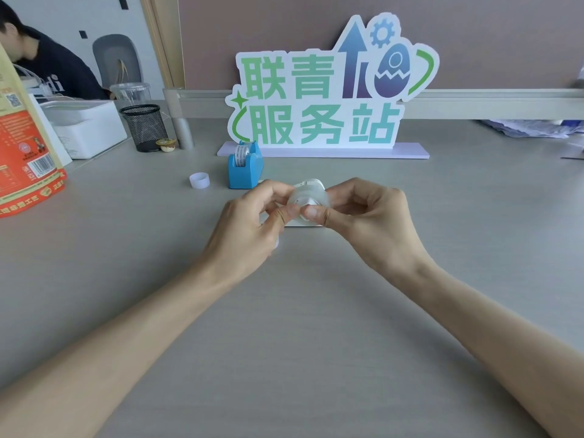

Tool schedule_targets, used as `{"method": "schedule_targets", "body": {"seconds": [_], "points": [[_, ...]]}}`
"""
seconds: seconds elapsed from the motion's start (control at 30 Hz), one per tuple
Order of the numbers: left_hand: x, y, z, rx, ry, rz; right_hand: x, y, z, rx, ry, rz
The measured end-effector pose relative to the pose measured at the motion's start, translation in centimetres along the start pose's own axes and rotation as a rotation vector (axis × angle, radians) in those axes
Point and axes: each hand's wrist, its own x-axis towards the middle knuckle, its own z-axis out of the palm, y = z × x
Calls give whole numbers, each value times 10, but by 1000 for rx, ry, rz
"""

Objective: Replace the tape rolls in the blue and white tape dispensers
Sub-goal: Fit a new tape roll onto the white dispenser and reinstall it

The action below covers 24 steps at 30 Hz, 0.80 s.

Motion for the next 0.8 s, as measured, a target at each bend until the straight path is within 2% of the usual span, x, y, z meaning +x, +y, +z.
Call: {"method": "schedule_targets", "body": {"seconds": [0.13, 0.27, 0.5, 0.67, 0.8], "points": [[4, 3, -3, -235, -77, -3, 7, -1, -13, 314, -223, 194], [3, -1, -1, -126, -98, 46, 6, 1, -12, 463, -394, 415], [0, -2, 0, 122, 82, 132, 7, 4, -15, 668, -265, 457], [-6, 5, 3, 233, 53, 260, 8, 7, -14, 695, -199, 426], [-4, 1, 2, 312, 81, 293, 5, 7, -10, 659, -248, 417]]}}
